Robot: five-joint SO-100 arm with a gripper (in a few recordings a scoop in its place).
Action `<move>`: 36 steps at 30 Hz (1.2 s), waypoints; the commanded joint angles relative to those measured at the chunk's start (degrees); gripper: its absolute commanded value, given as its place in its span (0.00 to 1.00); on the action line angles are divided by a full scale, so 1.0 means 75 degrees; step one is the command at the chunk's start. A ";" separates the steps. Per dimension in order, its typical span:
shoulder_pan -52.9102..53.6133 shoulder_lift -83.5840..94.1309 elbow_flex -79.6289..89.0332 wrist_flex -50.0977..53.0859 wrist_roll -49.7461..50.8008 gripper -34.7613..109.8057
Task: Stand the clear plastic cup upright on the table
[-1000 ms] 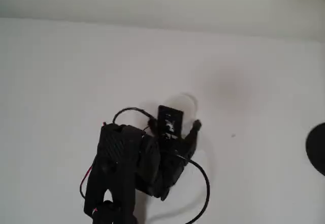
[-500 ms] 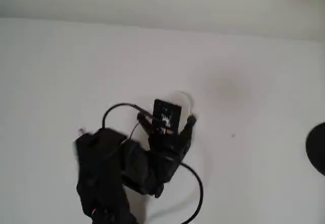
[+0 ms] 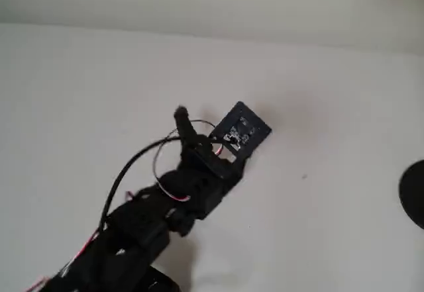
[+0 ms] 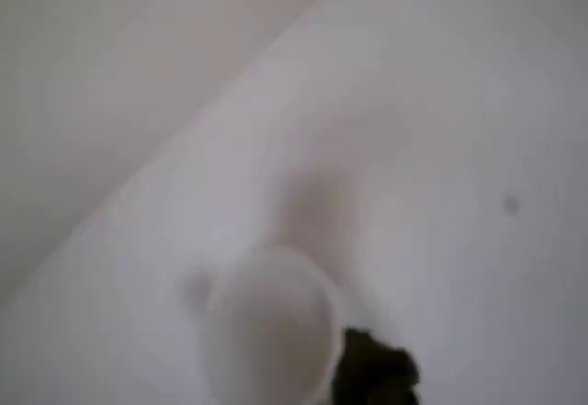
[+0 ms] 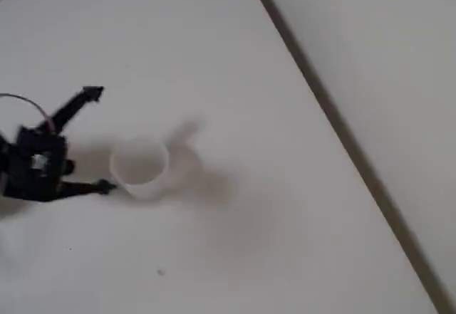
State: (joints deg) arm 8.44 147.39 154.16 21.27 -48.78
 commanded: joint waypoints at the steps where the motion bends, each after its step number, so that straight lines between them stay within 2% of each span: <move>1: -0.0164 0.1559 -0.0691 0.2180 0.1758 0.57; 6: -0.0410 0.3117 -0.0598 0.4547 0.3727 0.41; 11: -0.0879 0.5262 0.0293 0.6340 0.4465 0.32; 14: -0.1008 0.5484 0.0645 0.6914 0.4828 0.24; 26: -0.0668 0.5484 0.2215 0.6668 0.5473 0.24; 30: -0.0715 0.5473 0.2215 0.6668 0.5473 0.32; 36: -0.0715 0.5473 0.2215 0.6668 0.5473 0.32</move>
State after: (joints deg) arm 2.72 188.35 170.86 71.19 -8.35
